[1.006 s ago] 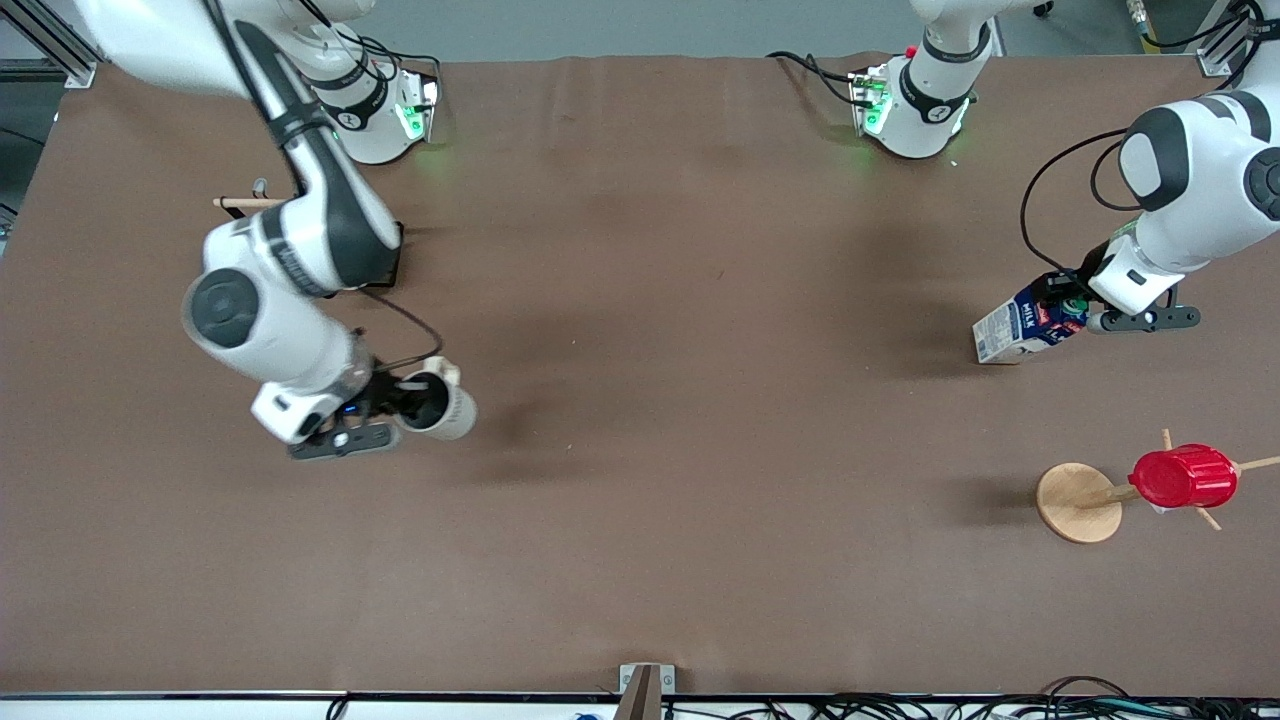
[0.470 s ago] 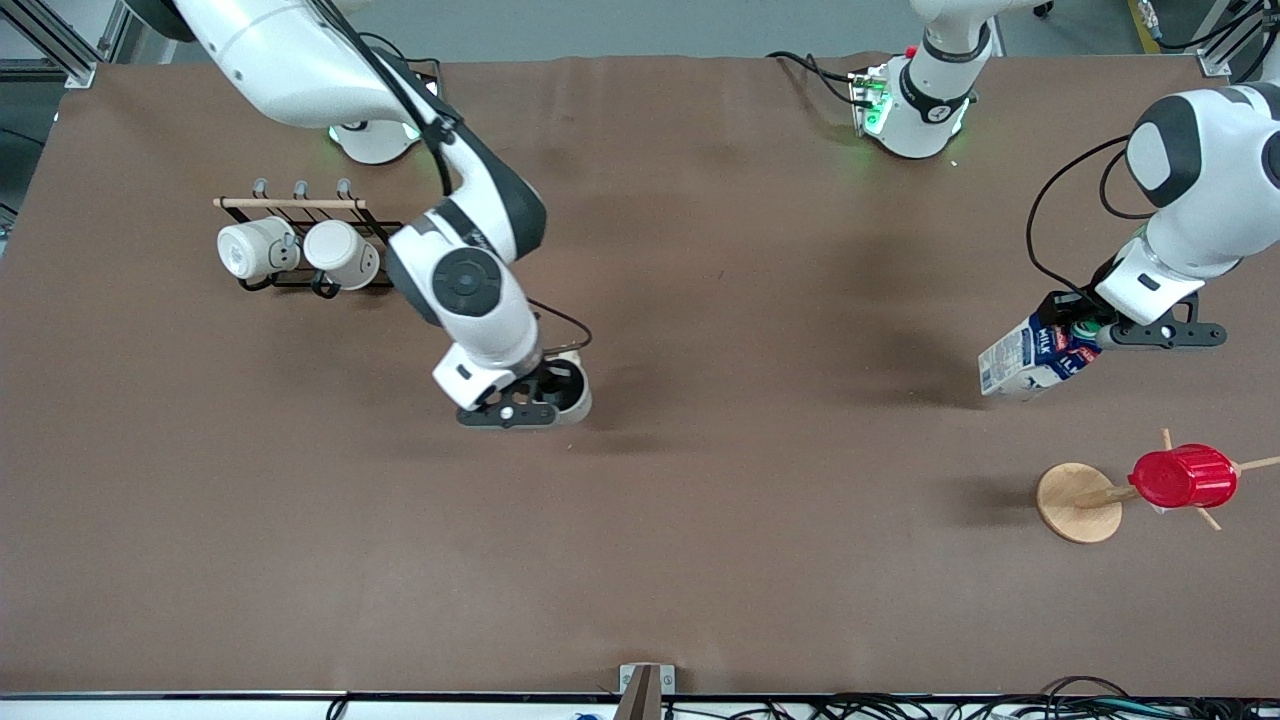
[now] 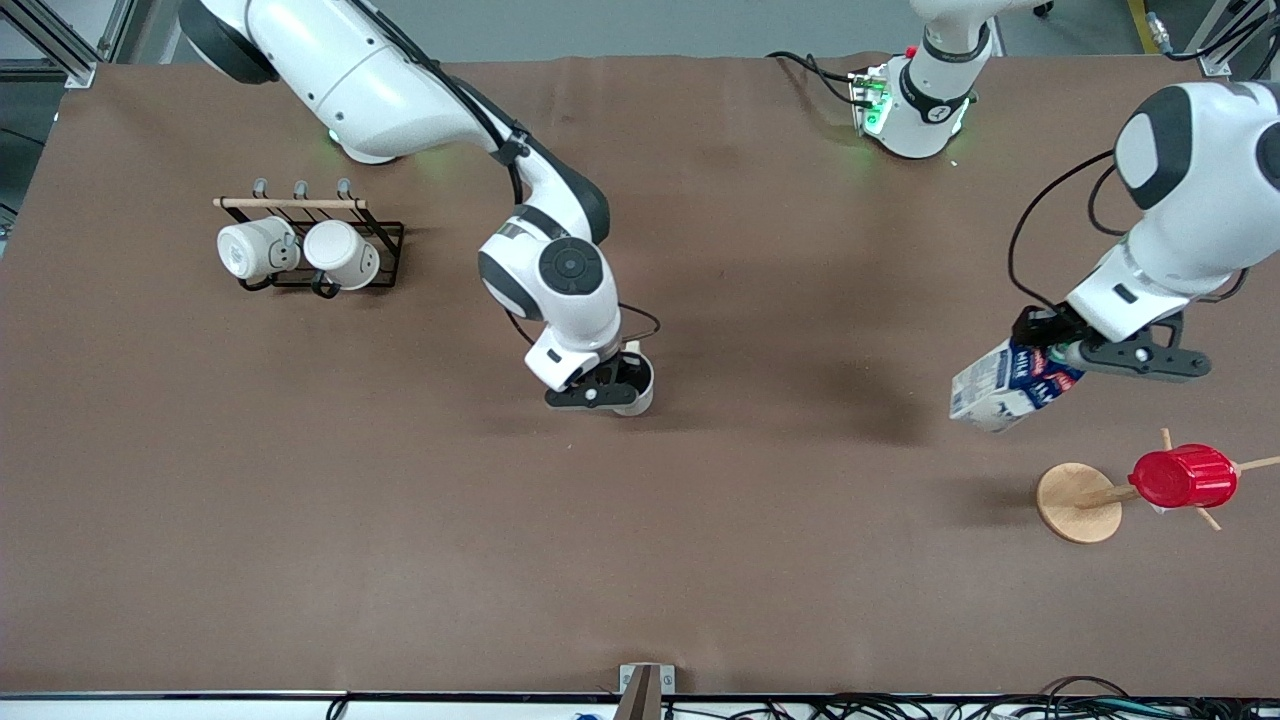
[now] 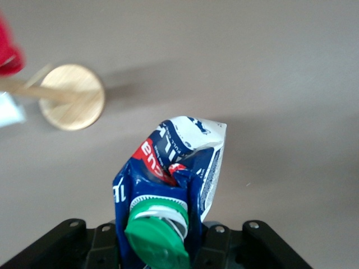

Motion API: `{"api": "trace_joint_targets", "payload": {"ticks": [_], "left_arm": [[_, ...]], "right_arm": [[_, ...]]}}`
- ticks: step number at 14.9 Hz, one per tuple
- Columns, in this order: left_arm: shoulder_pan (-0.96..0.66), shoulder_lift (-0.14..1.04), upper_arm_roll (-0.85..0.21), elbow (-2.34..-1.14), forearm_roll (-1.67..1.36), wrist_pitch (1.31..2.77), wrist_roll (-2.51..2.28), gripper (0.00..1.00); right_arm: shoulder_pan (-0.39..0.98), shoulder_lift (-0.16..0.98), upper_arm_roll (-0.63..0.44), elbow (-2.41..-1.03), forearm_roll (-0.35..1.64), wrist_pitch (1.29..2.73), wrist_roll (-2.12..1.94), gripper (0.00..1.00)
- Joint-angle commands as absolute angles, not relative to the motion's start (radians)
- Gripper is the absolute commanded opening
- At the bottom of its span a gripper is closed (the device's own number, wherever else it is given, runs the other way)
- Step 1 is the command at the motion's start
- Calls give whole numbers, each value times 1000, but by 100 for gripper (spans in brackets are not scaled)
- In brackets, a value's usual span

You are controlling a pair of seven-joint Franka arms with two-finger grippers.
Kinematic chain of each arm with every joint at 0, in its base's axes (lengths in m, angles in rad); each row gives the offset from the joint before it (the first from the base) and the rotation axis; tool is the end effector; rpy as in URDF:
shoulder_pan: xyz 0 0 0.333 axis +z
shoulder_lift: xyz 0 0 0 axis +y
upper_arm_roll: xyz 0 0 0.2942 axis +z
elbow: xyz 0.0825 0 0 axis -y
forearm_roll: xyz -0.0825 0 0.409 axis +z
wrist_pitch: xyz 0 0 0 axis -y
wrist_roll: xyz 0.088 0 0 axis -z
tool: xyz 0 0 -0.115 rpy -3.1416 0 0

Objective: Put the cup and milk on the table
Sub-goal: 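Lift the mug with the right gripper while the left gripper lifts the milk, then lower the mug onto the table center while the left gripper carries the milk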

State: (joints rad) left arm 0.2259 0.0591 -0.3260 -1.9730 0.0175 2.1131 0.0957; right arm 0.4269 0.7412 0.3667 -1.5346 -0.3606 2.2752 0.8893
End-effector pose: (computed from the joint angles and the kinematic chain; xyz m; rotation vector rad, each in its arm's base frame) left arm 0.5968 -0.0573 0.4080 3.1190 -0.3175 0.1320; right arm 0.5346 0.4805 0.2042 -3.1207 -0.0565 -0.1053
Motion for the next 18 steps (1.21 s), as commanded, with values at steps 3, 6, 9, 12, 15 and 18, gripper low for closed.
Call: {"api": "trace_joint_targets", "payload": {"ticks": [3,6,9,12,15,18], "left_arm": [[198,178,-425,-1852,38,2089,-27,0],[117,218,-426,-1832,96,2100,-119,2],[14,274,-426,-1801,179,2100,-257,2],[-61,339,-426,-1740,179,2100,-382,2],[-139,385,-425,-1709,181,2099,-509,2],[-207,435,-425,-1657,181,2091,-604,2]], "right_arm": [[456,762,371,-1513,-406,2292,923,7],[457,770,371,-1513,-429,2296,942,15],[453,772,371,-1513,-426,2293,943,33],[433,727,374,-1506,-411,2280,943,100],[361,620,382,-1513,-408,2196,936,100],[160,467,461,-1514,-394,2071,931,100]]}}
